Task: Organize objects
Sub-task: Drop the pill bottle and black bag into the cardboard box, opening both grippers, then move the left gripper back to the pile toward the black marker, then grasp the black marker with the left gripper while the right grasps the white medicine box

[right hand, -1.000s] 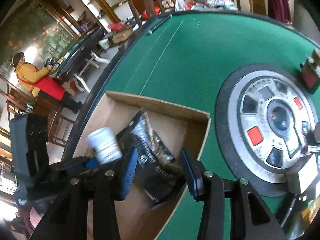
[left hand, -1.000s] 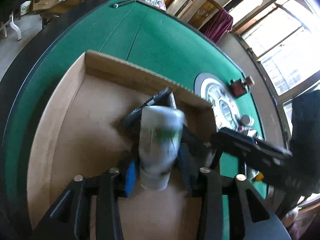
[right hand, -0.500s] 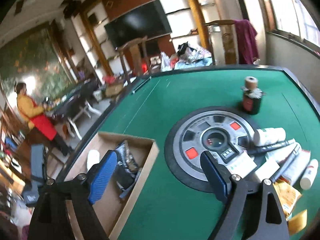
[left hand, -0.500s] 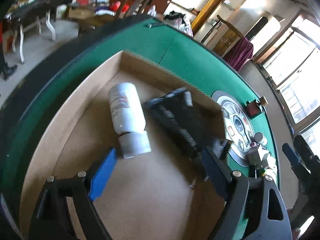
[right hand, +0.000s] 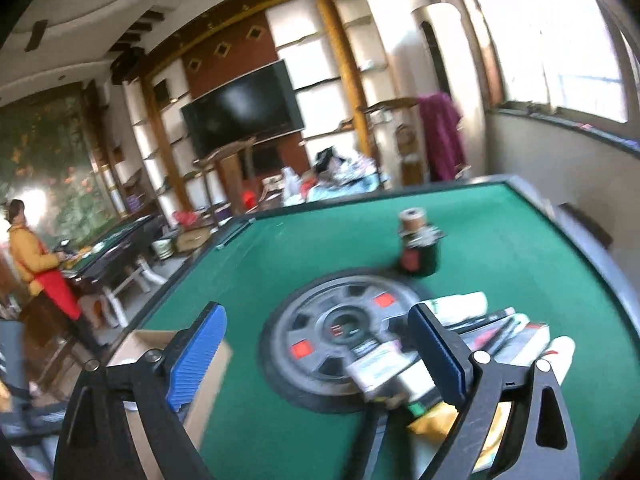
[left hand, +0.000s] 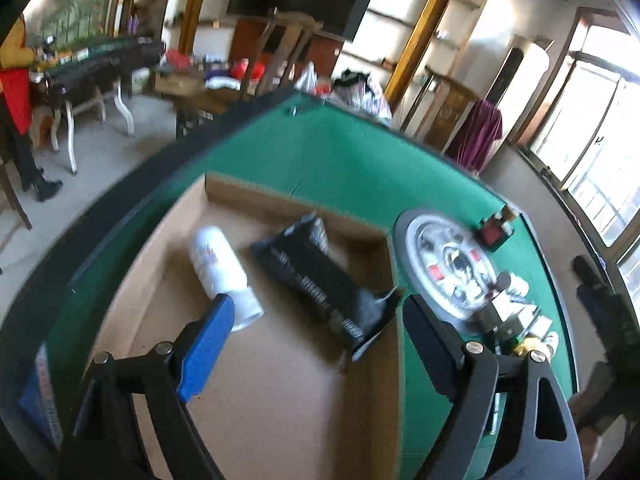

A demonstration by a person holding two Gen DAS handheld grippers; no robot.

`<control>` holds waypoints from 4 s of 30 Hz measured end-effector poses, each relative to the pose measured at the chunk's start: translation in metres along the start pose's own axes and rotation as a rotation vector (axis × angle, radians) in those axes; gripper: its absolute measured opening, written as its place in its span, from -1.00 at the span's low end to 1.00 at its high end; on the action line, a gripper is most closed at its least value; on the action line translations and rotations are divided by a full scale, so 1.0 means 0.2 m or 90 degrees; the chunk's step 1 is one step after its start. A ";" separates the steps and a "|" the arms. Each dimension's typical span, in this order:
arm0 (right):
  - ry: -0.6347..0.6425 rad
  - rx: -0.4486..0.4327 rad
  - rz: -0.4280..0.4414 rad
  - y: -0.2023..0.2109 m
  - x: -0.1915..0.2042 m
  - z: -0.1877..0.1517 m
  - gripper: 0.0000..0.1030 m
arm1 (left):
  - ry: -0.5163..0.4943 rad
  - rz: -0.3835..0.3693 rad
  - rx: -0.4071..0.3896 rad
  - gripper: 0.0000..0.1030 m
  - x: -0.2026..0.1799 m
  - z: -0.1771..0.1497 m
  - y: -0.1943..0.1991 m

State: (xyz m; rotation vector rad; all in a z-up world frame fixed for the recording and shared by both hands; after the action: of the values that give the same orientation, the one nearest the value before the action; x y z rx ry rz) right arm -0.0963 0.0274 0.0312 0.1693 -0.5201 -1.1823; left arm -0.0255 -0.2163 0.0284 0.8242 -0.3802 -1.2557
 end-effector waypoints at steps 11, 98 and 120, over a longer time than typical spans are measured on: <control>0.005 0.027 -0.017 -0.06 -0.03 -0.07 0.86 | -0.003 -0.105 0.012 0.66 -0.26 -0.05 0.21; -0.072 0.101 -0.203 0.26 -0.99 -0.12 1.00 | -0.241 -0.221 0.092 -0.72 -1.02 -0.52 -0.04; 0.046 0.127 -0.203 0.18 -0.70 -0.12 1.00 | -0.057 -0.258 -0.043 -0.72 -0.21 -0.18 0.41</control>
State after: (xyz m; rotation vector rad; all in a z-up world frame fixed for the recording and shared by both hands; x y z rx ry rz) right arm -0.0929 0.1650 -0.0176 0.4781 -0.5605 -1.4278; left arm 0.0414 -0.1576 0.0724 0.8129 -0.2469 -1.6773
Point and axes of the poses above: each gripper's, at about its wrist camera, not at the fingertips, and y roughly against the way its jaws point, x to its left, z to its top, the point moved 9 cm from there along -y, roughly the way its jaws point, and after that the axes turned 10 degrees about z, right-handed, at the moved point
